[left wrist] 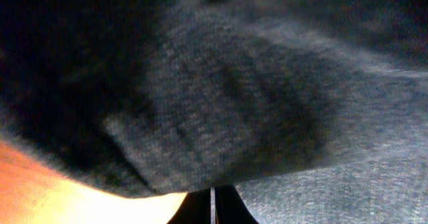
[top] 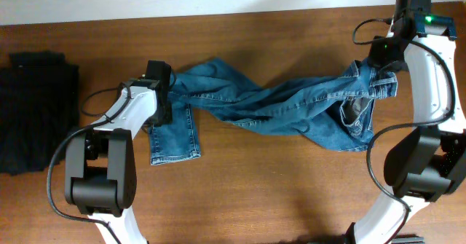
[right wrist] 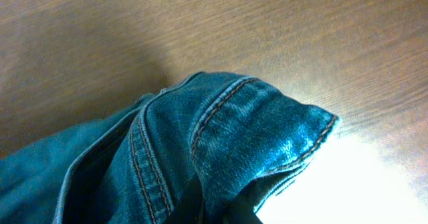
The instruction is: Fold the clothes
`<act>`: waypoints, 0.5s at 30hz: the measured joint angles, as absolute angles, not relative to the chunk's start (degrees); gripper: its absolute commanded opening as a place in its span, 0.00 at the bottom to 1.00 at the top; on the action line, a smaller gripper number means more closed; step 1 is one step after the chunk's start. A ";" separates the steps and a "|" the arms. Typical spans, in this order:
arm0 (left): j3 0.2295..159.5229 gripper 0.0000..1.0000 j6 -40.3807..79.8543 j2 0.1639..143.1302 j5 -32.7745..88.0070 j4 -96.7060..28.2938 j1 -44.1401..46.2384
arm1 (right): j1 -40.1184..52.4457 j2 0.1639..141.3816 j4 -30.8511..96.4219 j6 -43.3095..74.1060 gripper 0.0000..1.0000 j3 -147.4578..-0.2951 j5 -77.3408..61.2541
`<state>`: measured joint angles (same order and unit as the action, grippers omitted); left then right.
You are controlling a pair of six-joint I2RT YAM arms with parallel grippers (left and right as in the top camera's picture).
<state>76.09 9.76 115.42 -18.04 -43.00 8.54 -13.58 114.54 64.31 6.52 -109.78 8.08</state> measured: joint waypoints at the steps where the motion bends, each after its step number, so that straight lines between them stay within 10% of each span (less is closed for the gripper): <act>1: 76.09 0.05 9.13 115.42 -17.43 -42.72 8.56 | -13.93 115.00 63.53 6.37 0.04 -109.62 8.05; 15: 76.09 0.06 6.98 115.42 -15.14 -39.27 8.56 | -23.97 117.75 57.87 5.98 0.10 -109.47 5.06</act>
